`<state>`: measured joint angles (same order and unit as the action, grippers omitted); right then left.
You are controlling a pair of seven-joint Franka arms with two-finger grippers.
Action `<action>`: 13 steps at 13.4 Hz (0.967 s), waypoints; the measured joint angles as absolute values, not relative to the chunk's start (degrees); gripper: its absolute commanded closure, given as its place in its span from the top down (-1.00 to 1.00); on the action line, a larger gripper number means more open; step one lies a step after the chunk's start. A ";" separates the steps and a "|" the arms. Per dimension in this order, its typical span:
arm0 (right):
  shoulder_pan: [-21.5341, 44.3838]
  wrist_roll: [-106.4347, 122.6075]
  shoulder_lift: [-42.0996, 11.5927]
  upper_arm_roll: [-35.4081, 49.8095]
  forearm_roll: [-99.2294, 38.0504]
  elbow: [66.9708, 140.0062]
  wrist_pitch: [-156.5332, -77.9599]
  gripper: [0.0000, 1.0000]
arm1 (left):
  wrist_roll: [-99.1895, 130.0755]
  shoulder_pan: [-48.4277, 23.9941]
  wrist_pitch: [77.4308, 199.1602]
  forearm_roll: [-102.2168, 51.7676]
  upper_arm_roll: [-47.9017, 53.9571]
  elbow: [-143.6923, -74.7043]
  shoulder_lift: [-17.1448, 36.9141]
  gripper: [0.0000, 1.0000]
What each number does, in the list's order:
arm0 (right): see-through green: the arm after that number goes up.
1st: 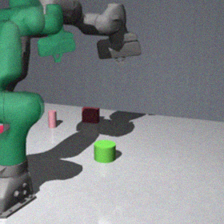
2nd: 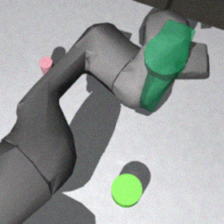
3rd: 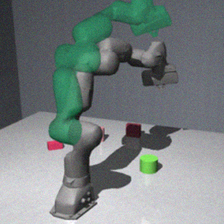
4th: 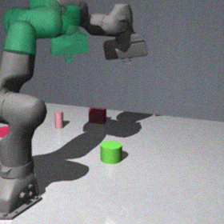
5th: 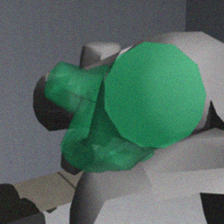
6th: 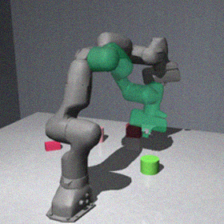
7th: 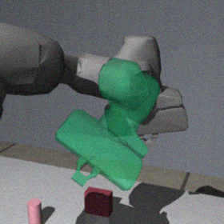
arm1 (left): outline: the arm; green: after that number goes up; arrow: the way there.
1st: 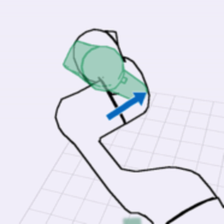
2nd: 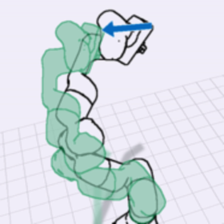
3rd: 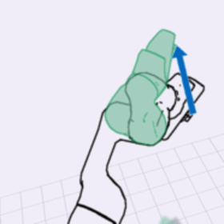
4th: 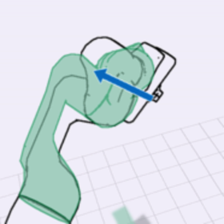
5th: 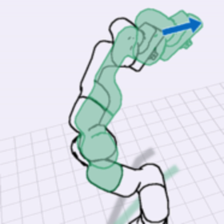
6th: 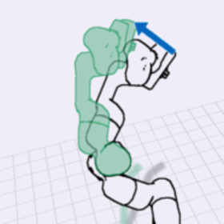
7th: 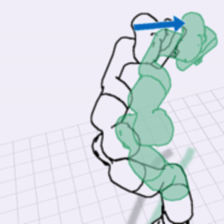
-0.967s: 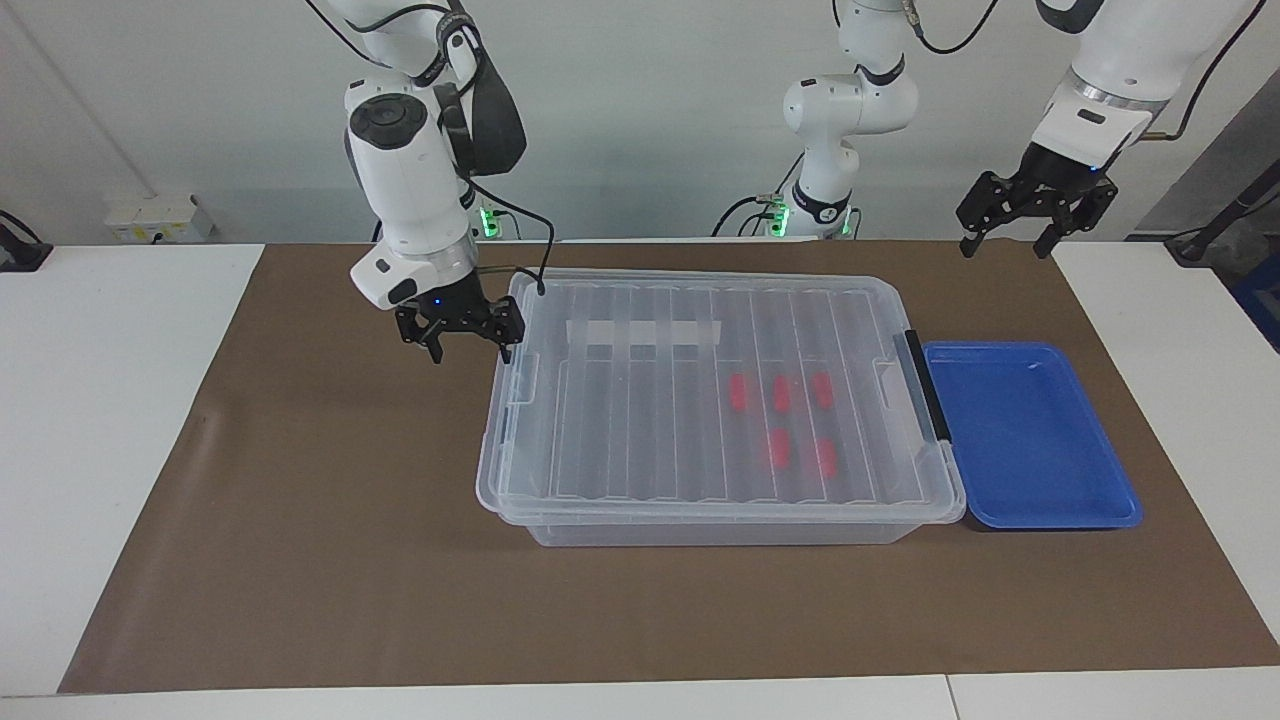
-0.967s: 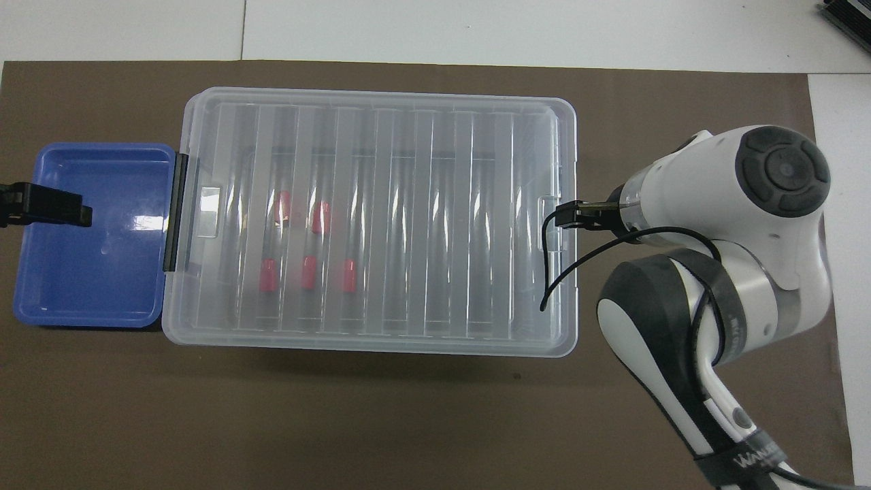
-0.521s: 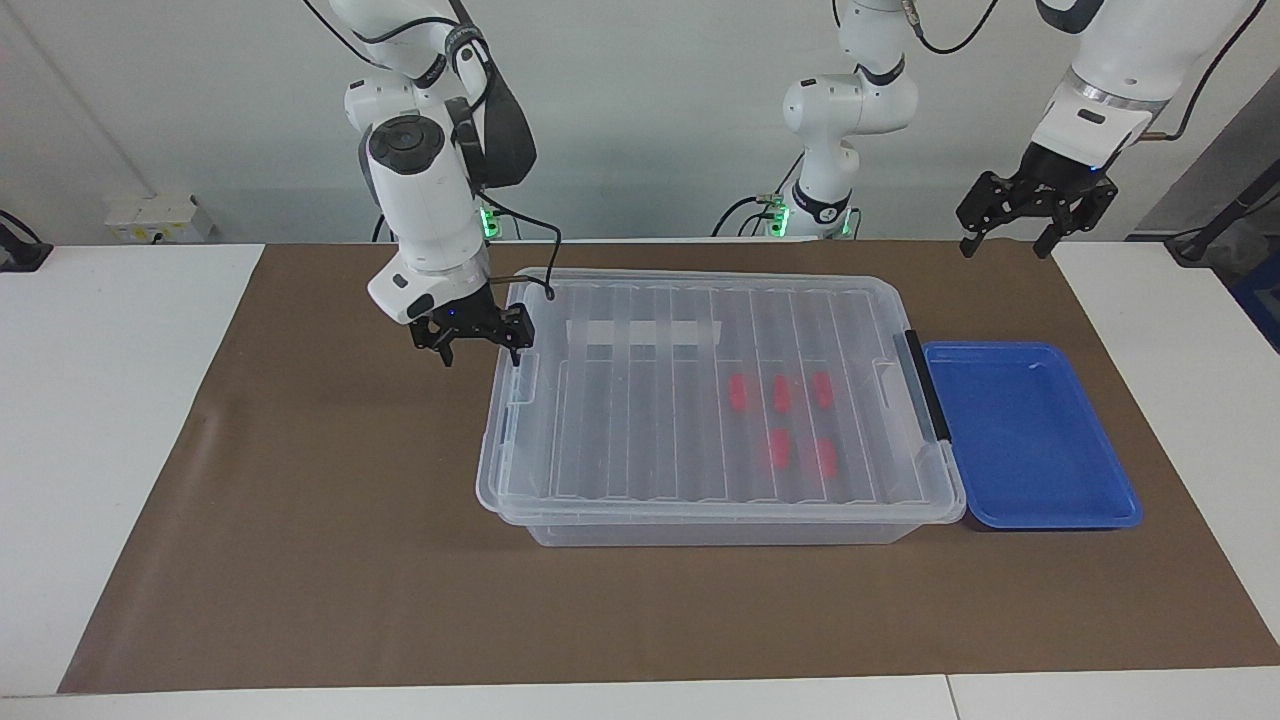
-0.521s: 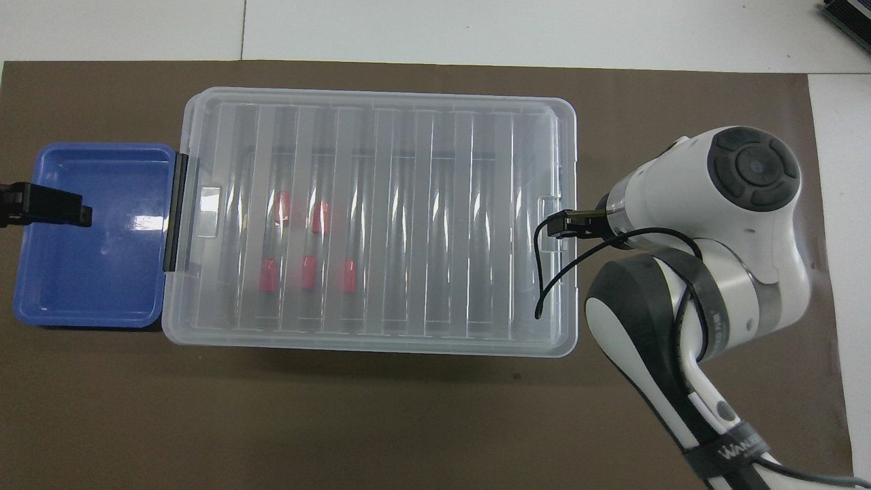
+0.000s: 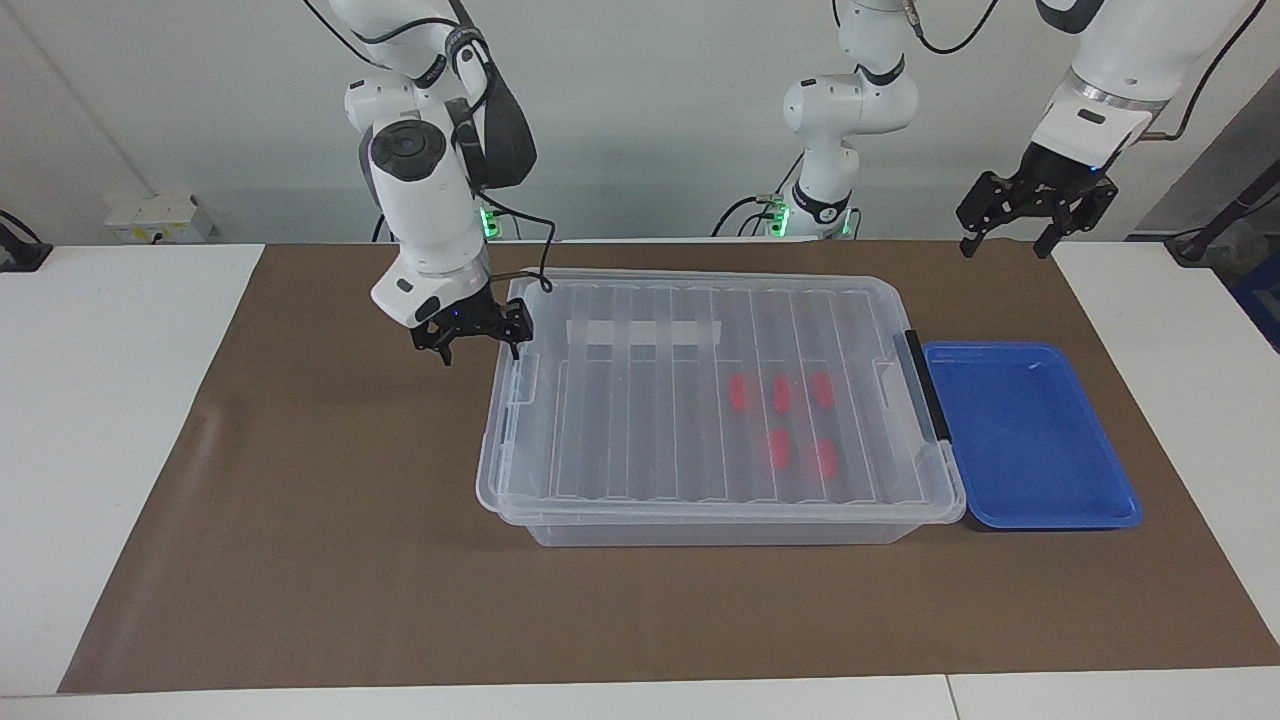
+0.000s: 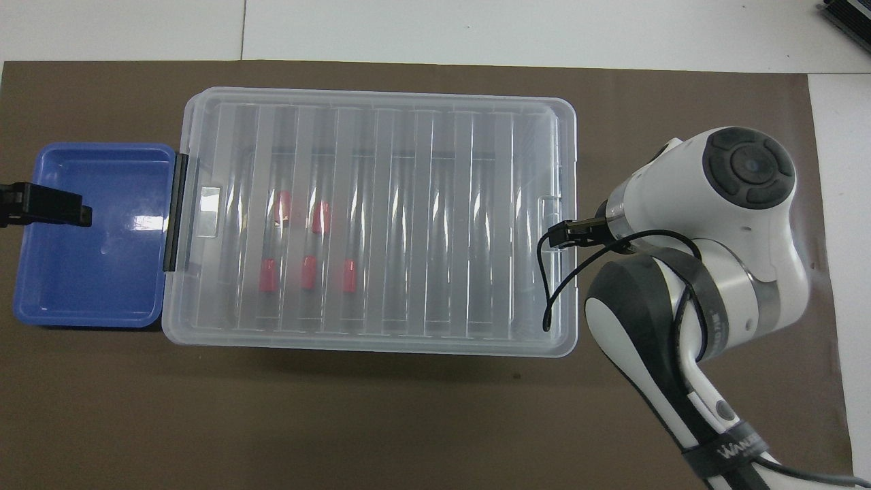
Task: Place red block in blue tray from box
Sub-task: 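Reach the right gripper to the clear lid's edge and grip it, then slide the clear lid away from the red blocks with the right gripper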
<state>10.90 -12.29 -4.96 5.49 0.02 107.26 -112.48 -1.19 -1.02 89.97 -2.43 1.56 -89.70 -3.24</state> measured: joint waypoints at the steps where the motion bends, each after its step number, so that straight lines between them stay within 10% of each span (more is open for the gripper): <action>1: 10.79 -11.36 -4.95 5.42 0.02 107.36 -112.48 1.00 | -1.19 -1.02 89.97 -2.43 1.56 -89.70 -3.24 1.00; 13: 1.37 4.71 -4.94 5.26 0.01 107.91 -112.47 1.00 | -1.19 -1.02 89.97 -2.43 1.56 -89.70 -3.25 1.00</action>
<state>1.37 4.71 -4.94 5.26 0.01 107.91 -112.47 -1.19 -1.02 89.97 -2.43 1.56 -89.70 -3.25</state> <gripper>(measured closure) 0.000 0.000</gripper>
